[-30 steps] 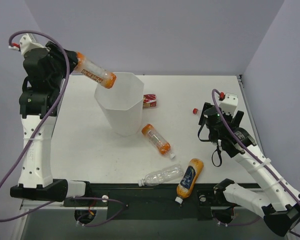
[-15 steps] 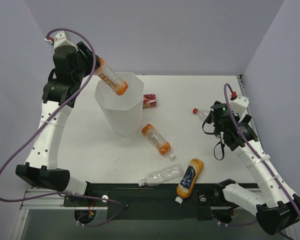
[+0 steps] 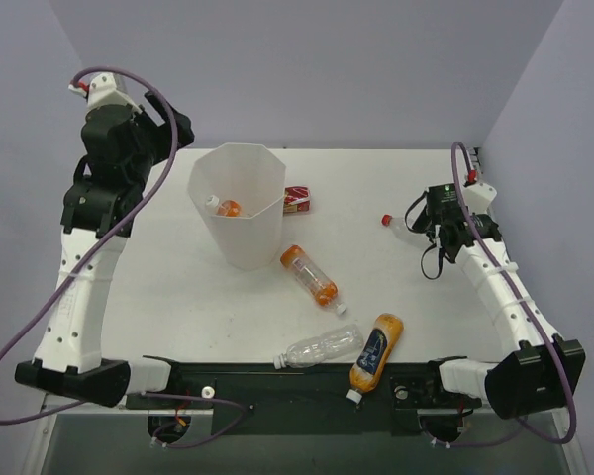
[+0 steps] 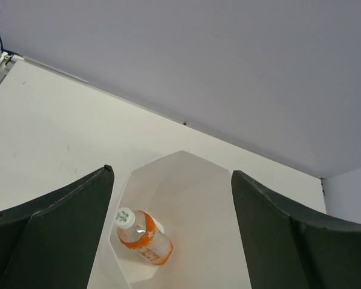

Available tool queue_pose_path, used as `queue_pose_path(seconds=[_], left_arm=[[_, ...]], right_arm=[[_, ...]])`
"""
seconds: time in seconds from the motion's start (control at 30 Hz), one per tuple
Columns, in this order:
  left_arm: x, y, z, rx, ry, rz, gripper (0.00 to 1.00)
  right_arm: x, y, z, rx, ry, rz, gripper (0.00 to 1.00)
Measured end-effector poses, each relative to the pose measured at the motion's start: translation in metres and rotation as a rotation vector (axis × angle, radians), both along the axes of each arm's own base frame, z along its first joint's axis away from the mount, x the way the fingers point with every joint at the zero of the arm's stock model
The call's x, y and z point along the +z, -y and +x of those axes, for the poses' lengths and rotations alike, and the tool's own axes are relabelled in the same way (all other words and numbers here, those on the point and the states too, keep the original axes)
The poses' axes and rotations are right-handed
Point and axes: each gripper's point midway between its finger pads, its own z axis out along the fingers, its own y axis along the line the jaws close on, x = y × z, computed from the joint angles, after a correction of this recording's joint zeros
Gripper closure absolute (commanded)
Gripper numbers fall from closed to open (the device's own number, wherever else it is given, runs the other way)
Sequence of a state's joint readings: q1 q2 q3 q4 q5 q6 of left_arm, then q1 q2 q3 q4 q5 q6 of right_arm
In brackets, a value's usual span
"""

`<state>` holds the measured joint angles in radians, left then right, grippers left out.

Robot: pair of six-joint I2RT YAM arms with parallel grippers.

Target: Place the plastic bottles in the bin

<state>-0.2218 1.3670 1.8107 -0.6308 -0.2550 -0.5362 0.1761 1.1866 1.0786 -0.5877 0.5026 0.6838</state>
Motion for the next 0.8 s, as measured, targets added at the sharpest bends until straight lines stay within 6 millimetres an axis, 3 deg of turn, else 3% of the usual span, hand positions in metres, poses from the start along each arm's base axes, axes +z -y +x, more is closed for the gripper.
queue_pose_path(seconds=[0.17, 0.33, 0.5, 0.8], left_arm=[[0.010, -0.014, -0.054, 0.011, 0.054, -0.013, 0.10], [-0.009, -0.031, -0.097, 0.054, 0.052, -0.008, 0.10], [-0.039, -0.040, -0.117, 0.074, -0.014, 0.017, 0.10], [-0.062, -0.041, -0.121, 0.074, -0.089, 0.036, 0.09]], right_arm=[[-0.017, -0.002, 0.014, 0.025, -0.086, -0.015, 0.03], [-0.028, -0.010, 0.022, -0.017, -0.090, 0.060, 0.02], [-0.024, -0.015, 0.034, -0.119, -0.015, 0.143, 0.02], [-0.034, -0.034, 0.054, -0.264, 0.054, 0.337, 0.03]])
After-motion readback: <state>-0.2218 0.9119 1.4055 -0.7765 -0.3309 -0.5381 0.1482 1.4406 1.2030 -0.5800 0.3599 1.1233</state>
